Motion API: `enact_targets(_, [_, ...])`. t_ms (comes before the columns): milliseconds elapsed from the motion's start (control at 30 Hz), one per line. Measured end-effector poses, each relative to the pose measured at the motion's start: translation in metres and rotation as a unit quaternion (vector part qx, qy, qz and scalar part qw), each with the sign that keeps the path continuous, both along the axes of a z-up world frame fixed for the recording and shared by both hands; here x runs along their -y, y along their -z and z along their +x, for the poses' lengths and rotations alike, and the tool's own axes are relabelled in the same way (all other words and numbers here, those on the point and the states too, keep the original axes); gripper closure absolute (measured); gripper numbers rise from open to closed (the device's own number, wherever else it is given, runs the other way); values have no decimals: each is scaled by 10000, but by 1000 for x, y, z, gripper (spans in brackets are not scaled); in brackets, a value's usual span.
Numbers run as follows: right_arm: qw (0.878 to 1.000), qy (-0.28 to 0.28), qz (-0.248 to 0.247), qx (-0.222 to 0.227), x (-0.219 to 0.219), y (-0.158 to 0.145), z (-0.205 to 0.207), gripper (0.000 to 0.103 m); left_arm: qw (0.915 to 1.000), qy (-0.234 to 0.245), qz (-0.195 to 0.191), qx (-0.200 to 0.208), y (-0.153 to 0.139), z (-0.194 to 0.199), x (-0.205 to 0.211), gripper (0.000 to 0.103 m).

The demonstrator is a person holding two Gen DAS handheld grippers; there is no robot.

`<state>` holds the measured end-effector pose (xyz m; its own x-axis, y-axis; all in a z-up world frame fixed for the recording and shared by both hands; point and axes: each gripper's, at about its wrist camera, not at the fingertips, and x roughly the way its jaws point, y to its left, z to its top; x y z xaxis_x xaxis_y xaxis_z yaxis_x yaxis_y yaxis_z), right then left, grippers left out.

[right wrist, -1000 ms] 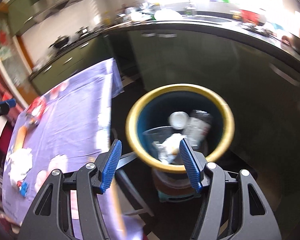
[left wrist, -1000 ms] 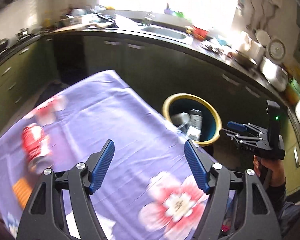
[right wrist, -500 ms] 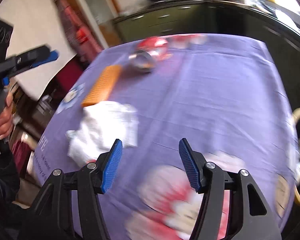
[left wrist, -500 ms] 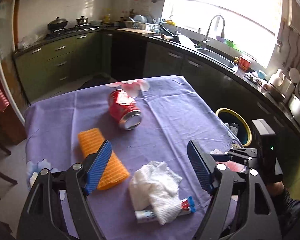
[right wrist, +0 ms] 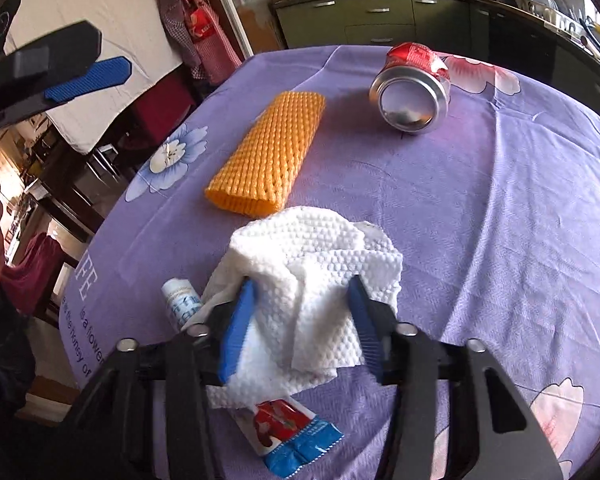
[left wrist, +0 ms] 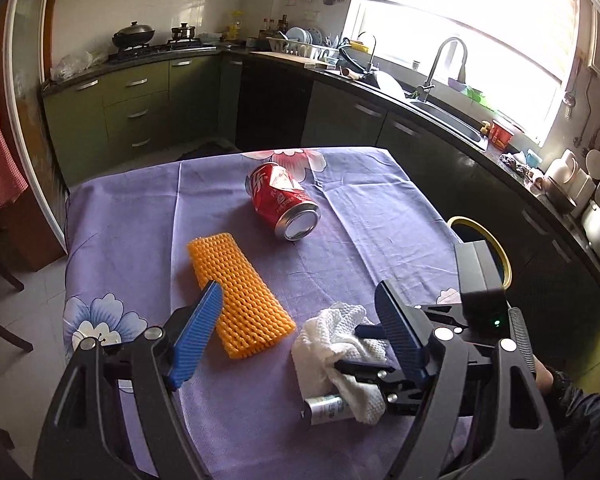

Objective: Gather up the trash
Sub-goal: 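Move the right gripper to the table and grasp the white tissue, then carry the tissue over the bin and open the right gripper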

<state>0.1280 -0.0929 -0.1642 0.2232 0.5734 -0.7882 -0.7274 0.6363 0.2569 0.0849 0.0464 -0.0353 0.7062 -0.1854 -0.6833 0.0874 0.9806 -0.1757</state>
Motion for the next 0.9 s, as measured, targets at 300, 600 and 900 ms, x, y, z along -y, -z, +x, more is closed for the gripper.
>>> enact_targets(300, [9995, 131, 254, 153, 12, -16, -3, 92, 10000, 74, 5, -17, 1, 2, 3, 29])
enact_targets(600, [9960, 395, 677, 421, 49, -58, -4, 92, 9998, 157, 83, 50, -5, 0, 12, 29])
enact_targets(900, [9857, 1043, 979, 893, 109, -103, 0, 92, 9996, 267, 133, 6, -3, 3, 20, 29])
